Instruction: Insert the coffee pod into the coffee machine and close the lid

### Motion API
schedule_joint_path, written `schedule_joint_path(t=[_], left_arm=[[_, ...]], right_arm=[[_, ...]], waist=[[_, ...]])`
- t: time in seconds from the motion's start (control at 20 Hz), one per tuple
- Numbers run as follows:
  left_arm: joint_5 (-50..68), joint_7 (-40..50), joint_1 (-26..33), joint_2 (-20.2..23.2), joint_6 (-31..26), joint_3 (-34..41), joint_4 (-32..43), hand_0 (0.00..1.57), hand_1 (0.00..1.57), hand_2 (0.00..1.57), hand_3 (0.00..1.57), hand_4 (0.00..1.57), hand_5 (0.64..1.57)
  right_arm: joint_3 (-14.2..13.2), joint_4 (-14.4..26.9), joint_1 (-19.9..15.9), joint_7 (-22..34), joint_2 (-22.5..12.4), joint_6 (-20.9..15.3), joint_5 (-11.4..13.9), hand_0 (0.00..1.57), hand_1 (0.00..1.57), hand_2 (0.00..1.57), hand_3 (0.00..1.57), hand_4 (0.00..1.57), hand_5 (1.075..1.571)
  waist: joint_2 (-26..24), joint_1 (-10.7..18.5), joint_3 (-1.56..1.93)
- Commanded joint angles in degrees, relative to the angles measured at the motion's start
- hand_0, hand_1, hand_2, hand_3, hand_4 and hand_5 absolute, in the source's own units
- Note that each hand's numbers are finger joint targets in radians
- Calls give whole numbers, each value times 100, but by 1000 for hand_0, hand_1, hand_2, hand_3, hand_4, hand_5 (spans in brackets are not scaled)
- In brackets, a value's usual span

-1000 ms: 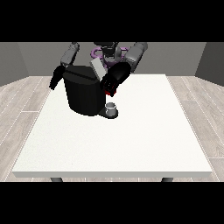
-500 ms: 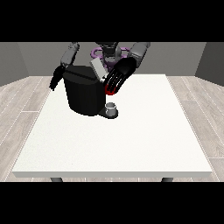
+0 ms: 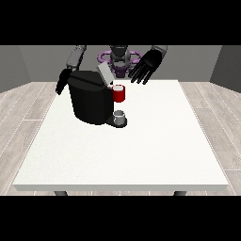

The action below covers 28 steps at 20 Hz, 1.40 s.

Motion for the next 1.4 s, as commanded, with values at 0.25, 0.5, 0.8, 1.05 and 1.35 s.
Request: schedule_joint_path(t=[0.25, 0.5, 0.8, 1.05, 1.35], left_arm=[[2109, -392, 1309, -1558, 6, 1505, -97, 0, 0, 0, 0, 467, 1571], [2643, -693, 2565, -2045, -104, 1817, -1, 0, 0, 0, 0, 394, 1571], [2750, -465, 3633, -1942, -444, 1786, 43, 0, 0, 0, 0, 442, 1571], [2845, -372, 3827, -2200, -101, 1573, -79, 0, 0, 0, 0, 404, 1571], [3191, -165, 4002, -2205, -396, 1483, -788, 0, 0, 0, 0, 411, 1571]], right_arm=[[-232, 350, 885, -212, -14, -54, -100, 0, 0, 0, 0, 0, 1571], [-199, 230, 1362, -196, -14, -56, -69, 0, 0, 0, 0, 0, 1571], [153, -409, 1586, -78, 141, 354, -178, 0, 0, 0, 0, 0, 1571], [411, -793, 930, 210, 182, 846, -403, 0, 0, 0, 0, 0, 1571], [543, -999, 658, 205, -179, 1117, -226, 0, 0, 0, 0, 251, 1571]], waist=[[-1136, 959, -15], [-1948, 1273, -7], [-2831, 1227, -7], [-2945, 1394, -3], [-2680, 1647, -2]])
